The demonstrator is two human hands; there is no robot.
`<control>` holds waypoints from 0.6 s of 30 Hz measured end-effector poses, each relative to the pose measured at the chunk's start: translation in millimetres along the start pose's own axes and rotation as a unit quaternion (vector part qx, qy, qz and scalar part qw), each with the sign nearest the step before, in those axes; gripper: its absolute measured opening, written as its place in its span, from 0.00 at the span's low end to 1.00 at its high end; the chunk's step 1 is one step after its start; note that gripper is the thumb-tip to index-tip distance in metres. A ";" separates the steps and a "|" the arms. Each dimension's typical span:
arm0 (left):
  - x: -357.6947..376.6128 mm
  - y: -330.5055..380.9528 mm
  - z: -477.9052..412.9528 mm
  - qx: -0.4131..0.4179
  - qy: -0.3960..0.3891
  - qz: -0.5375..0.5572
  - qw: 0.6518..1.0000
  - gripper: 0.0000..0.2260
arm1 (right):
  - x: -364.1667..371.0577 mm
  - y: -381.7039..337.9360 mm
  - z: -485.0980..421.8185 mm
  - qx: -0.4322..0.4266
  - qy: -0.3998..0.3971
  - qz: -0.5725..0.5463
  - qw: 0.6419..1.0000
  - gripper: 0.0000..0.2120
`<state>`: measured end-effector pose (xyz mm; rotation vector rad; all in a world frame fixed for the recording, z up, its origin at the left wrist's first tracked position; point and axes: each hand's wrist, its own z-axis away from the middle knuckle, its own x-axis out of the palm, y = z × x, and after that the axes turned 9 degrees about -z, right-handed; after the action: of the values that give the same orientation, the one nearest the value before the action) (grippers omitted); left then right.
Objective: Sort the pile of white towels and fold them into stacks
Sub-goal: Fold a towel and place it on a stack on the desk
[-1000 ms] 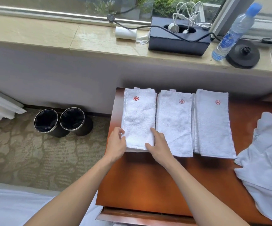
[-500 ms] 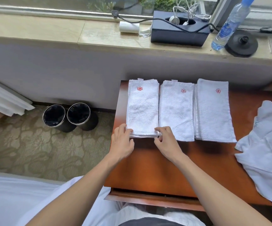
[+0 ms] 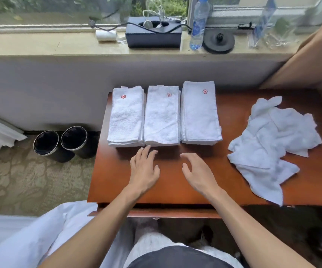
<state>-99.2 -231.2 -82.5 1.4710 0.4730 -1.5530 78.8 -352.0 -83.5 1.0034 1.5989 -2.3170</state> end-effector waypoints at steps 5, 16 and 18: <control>42.1 97.5 35.1 0.046 -0.017 -0.040 0.998 0.25 | -64.3 69.3 60.0 0.028 0.022 0.008 0.999 0.18; 97.0 293.5 49.5 0.167 -0.052 -0.057 0.983 0.25 | -209.7 198.1 158.6 0.110 0.092 -0.026 0.989 0.17; 107.3 310.8 47.1 0.183 -0.068 -0.071 0.978 0.24 | -221.8 214.0 162.0 0.123 0.098 -0.034 0.987 0.17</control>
<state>138.4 -463.3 -77.3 1.6160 0.2212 -1.9181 279.4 -636.6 -82.8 1.2838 1.4560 -2.5808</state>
